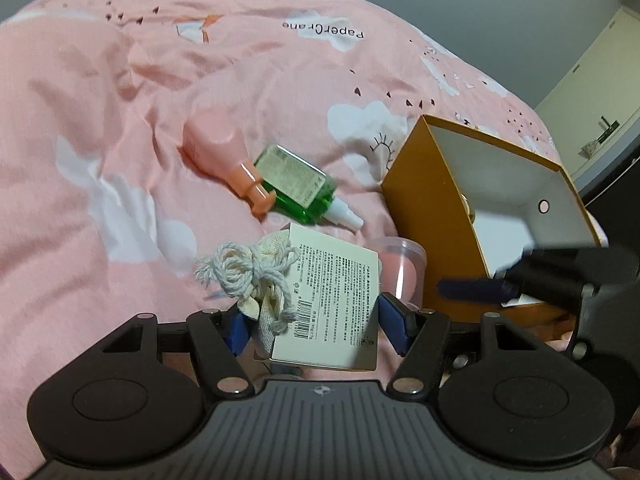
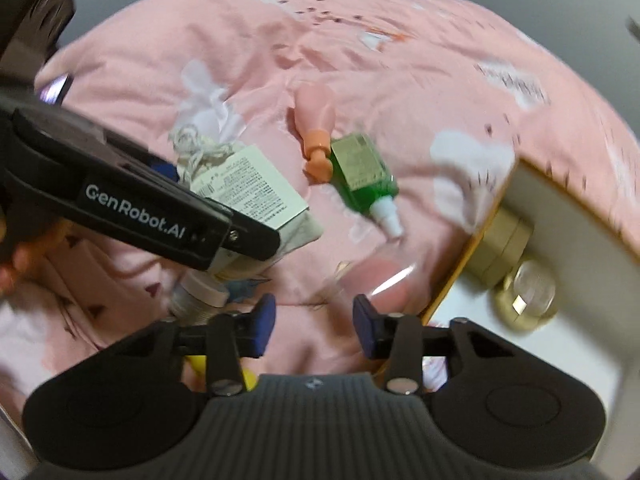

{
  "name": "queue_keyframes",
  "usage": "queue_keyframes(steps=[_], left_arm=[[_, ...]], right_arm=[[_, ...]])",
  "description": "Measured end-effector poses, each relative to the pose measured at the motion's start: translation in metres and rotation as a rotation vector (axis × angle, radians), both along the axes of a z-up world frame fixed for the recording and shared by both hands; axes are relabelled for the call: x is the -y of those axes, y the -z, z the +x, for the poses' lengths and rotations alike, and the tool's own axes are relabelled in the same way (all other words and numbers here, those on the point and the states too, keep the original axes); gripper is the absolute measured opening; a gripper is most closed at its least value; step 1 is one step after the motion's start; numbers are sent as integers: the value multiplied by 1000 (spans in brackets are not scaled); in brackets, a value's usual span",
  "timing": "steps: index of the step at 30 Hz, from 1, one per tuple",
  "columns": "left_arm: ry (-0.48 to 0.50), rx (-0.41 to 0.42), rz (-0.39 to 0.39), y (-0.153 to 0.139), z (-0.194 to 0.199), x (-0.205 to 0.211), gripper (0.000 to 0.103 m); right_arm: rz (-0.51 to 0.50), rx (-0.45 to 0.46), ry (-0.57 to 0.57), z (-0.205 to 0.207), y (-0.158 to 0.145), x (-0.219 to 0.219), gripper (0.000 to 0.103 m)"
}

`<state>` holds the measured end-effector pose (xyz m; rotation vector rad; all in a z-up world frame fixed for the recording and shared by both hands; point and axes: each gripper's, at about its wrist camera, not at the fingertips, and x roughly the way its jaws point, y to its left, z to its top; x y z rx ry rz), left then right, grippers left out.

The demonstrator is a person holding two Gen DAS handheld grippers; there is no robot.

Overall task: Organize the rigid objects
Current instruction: 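Grasp the rope-tied tag pouch with the left gripper while the right gripper grasps the pink sponge case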

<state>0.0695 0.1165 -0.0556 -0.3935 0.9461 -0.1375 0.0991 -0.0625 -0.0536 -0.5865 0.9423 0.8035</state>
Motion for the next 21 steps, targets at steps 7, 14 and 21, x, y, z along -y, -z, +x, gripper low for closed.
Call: queue_keyframes(steps=[7,14,21], left_arm=[[9,16,14,-1,7,4,74],[8,10,12,4,7,3,74],[9,2,5,8,9,3,74]], right_arm=[[-223,75,-243,28,8,-25,74],[-382,62,-395,48,40,-45,77],[-404,-25,-365,61,52,-46,73]])
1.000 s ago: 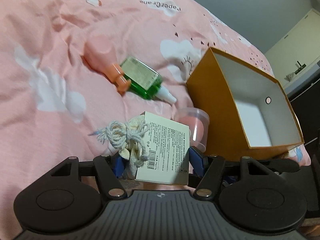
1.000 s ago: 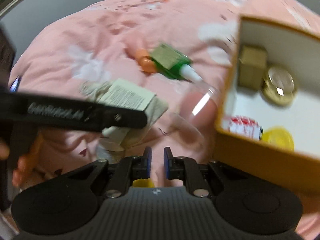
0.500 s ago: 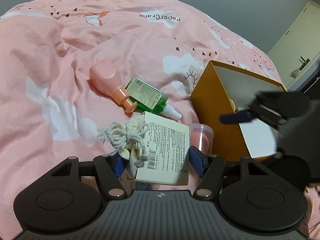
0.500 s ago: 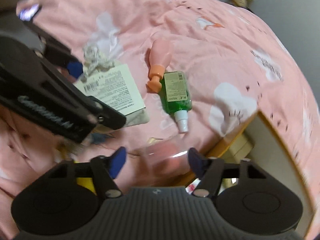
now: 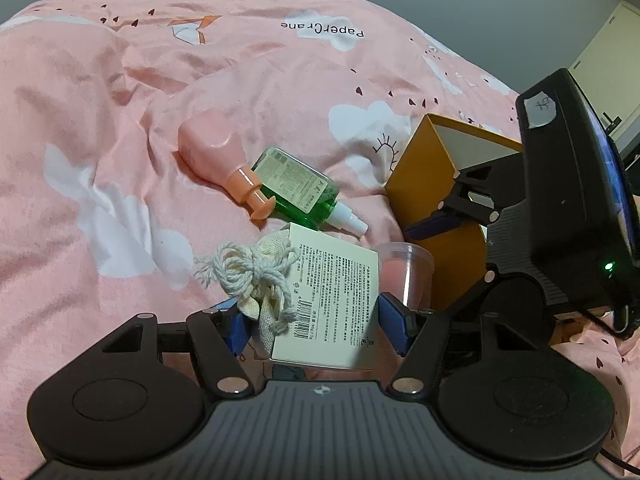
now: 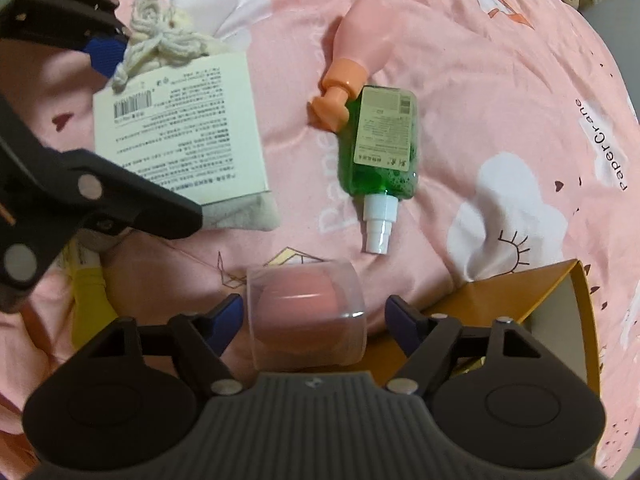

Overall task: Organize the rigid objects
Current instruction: 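Grasp the rope-tied tag pouch with the left gripper while the right gripper grasps the pink sponge case, then carry the tag pouch and sponge case over the box with both grippers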

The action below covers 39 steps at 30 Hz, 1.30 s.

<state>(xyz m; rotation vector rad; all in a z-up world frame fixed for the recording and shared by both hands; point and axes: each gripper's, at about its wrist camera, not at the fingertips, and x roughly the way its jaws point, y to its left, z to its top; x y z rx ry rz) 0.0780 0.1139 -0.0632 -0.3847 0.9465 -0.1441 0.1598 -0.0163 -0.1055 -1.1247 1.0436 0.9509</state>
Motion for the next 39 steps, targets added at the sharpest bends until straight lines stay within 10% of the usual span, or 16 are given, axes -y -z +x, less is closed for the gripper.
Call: queue_keyframes(steps=[13,25,39], left_arm=[[-9,20,-8,-12,-5,3,74],[-4,126,-11,-59,1,14,74],[293,144,-61,-90,49,88,74]], right_arm=[[76,76,-13,-17,-26,6,61],[306,211,68,-29,-119,46,61],[301,240,350,6,-134,143,61]])
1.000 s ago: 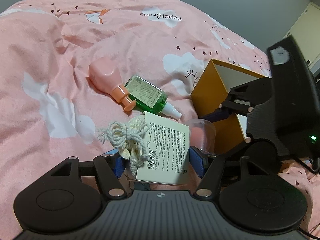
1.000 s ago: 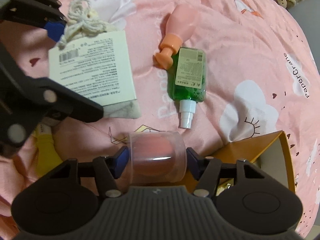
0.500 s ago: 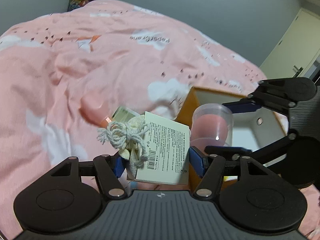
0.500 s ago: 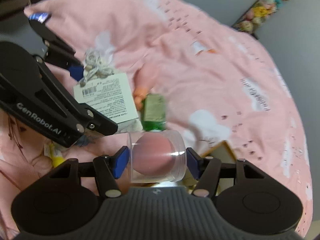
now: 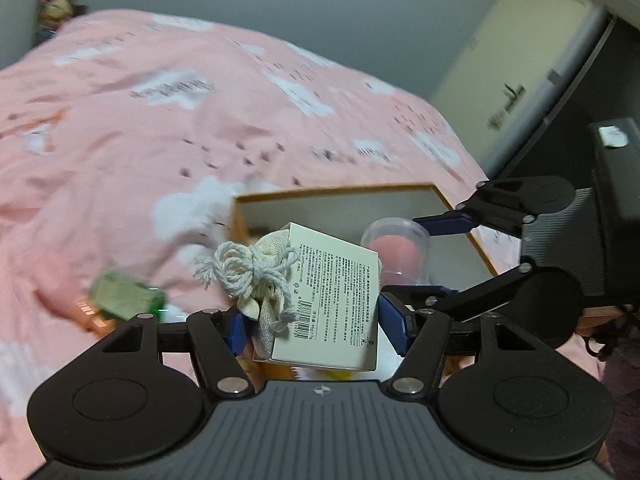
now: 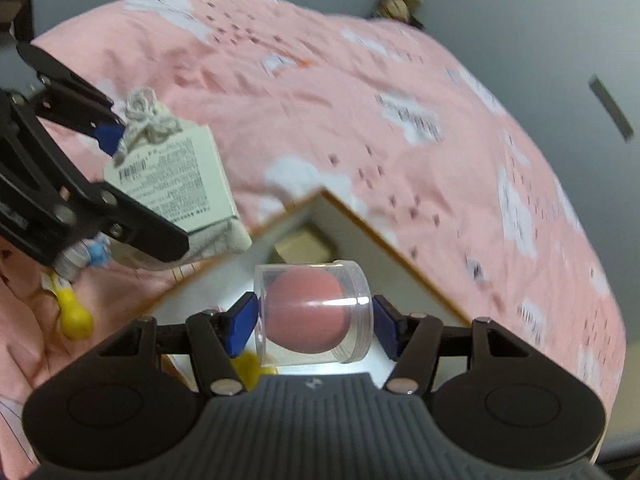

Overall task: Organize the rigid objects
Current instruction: 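Carry the tag pouch and sponge case over the box with both grippers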

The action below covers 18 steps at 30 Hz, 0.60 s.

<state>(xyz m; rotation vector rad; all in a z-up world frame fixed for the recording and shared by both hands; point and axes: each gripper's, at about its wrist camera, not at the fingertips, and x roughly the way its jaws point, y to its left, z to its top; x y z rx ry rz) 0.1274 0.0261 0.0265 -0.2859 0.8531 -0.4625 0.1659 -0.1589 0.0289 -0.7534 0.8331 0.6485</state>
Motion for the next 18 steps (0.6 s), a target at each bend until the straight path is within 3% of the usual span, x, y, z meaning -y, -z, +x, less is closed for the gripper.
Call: queue_keyframes(steps=[7,11,18], left_arm=[[137,-105,38,22,39,43,74],[161,-163,87,41,63,63,74],[50,-279,138,69,86,85,74]], right_arm=[[-3,-98,137,19,26,45,61],[0,-132,173,28,40,61,61],[9,-161,215,42,60,73,61]])
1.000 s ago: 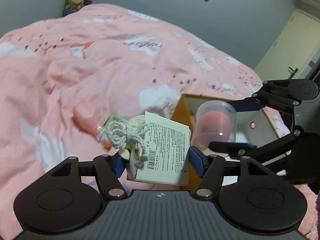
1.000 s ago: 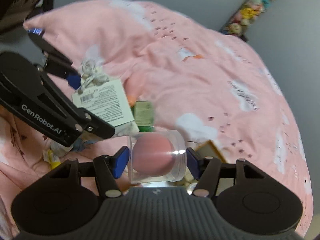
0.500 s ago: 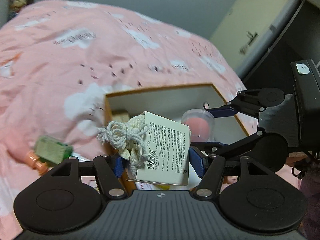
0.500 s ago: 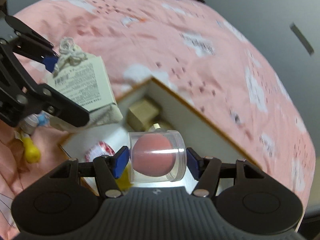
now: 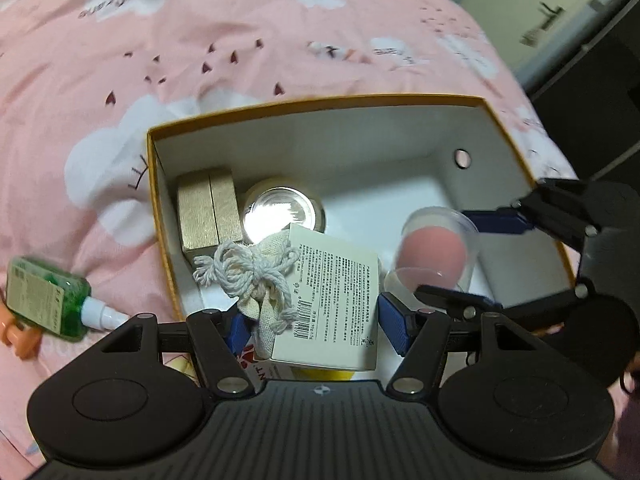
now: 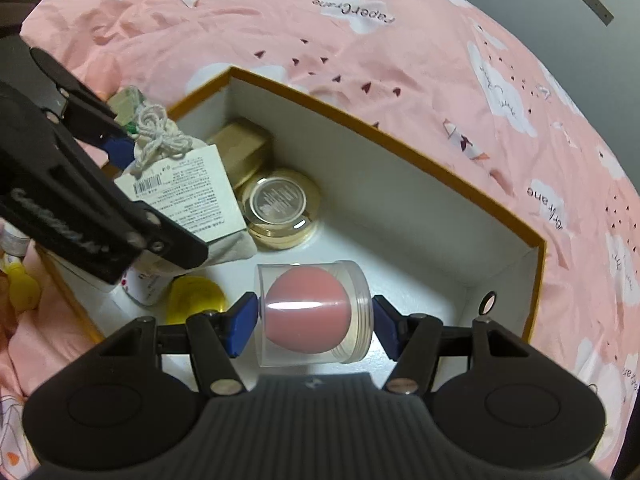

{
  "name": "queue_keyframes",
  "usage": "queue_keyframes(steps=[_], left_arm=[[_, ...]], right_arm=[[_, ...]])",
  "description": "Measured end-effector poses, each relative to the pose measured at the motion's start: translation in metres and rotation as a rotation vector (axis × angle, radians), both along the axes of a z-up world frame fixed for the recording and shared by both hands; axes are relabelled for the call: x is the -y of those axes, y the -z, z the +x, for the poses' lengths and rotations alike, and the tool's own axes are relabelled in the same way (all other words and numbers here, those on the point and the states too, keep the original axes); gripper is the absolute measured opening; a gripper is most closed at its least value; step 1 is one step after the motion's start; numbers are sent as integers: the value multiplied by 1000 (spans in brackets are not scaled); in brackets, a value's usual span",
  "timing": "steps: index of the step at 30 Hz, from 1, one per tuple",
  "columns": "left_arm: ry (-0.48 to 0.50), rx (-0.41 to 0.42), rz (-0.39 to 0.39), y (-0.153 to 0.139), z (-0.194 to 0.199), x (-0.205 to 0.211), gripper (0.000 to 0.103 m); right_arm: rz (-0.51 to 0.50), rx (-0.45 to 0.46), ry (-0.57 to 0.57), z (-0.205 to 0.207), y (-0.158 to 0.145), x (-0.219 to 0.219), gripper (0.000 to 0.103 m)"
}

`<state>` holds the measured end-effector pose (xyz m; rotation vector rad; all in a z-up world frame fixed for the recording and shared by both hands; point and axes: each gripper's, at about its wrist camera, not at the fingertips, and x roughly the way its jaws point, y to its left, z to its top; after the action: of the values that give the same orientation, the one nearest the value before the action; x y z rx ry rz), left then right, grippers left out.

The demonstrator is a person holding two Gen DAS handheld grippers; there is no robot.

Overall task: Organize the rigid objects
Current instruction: 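Carry the tag pouch and sponge case over the box with both grippers, then open the left gripper dropping the tag pouch while the right gripper lowers the sponge case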

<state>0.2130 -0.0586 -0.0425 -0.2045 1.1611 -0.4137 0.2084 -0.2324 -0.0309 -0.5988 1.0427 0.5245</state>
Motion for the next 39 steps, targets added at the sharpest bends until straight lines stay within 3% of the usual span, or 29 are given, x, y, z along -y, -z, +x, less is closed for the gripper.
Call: queue_keyframes(steps=[5,9,14,20,23,27,33,36,39], left_arm=[[-54,49,129,8,4,17,74],[-138,45,152,9,8,24,75],[-162,19,185,12,14,32,75],[-225,-59,59,12,13,27,75],[-231,-117,46,21,14,29,75],[-267,-128,79,33,18,31,75],[-294,-192,66,47,25,34,76],[-320,-217,10,44,25,25,79],[-304,-175,-17,27,24,18,80]], right_arm=[[-6,-22,-2,11,14,3,61],[7,-37,3,13,20,6,61],[3,-39,-14,14,24,6,61],[2,-36,-22,12,26,9,61],[0,-35,-22,13,25,11,61],[3,-40,-15,14,27,15,61],[11,-49,-18,17,31,12,61],[14,-53,-18,18,33,11,61],[8,-59,-15,17,35,10,61]])
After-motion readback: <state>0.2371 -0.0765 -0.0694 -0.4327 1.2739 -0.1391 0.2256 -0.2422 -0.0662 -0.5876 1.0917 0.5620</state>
